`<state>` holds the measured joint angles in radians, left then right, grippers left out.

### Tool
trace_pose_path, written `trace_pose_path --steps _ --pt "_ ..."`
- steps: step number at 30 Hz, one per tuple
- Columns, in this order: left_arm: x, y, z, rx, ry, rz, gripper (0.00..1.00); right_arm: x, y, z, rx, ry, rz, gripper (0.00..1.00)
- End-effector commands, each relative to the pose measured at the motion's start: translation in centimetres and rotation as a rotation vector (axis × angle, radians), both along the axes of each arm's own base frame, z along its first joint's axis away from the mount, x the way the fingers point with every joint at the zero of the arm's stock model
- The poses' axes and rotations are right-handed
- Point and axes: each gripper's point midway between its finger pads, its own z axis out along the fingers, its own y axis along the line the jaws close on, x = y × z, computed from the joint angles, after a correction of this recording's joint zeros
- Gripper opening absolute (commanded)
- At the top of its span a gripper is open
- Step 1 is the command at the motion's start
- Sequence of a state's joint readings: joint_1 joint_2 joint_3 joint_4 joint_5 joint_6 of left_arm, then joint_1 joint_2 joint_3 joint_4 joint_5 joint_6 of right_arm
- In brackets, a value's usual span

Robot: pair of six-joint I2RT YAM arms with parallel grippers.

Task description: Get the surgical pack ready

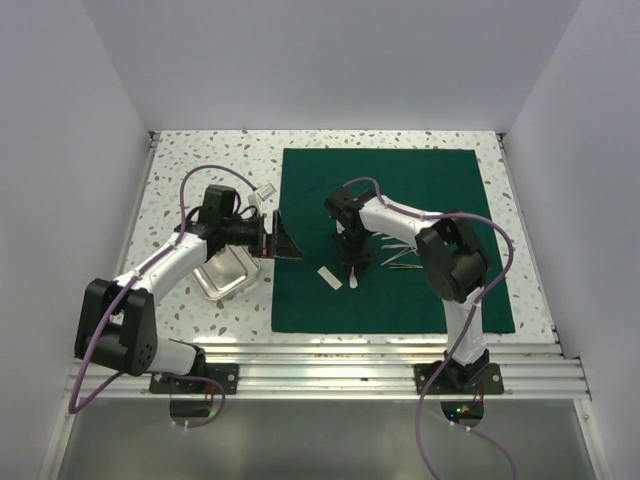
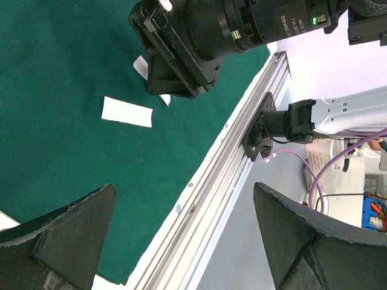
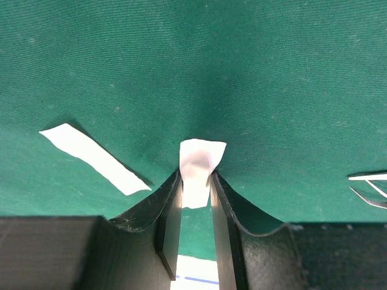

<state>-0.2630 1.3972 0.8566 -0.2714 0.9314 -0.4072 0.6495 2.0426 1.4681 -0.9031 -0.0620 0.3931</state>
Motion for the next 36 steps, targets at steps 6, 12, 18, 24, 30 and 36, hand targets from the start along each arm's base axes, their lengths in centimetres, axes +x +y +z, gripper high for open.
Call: trace_pose_path --steps 6,12,18,24,30,36 --pt "0.6 -0.5 1.6 -0.022 -0.050 -0.025 1.00 0.4 1.4 3.5 0.097 -0.059 0.010 0.28" --pt "0.7 -0.8 2.7 -0.051 -0.067 -0.036 1.00 -1.0 3.8 8.7 0.315 -0.063 0.132 0.29" --pt "0.3 -1.4 7.3 -0.147 -0.205 -0.088 1.00 -4.1 5.1 16.1 0.570 -0.059 0.232 0.29" --pt "-1.0 -2.2 11.9 -0.247 -0.299 -0.151 1.00 -9.2 6.8 24.2 0.931 0.054 0.318 0.29" --pt "-1.8 -2.7 18.1 -0.300 -0.566 -0.177 1.00 -12.6 6.1 28.1 1.071 0.105 0.349 0.28" --pt "-5.8 -2.4 21.1 -0.406 -0.791 -0.296 0.97 -15.3 4.8 28.8 1.125 0.157 0.342 0.28"
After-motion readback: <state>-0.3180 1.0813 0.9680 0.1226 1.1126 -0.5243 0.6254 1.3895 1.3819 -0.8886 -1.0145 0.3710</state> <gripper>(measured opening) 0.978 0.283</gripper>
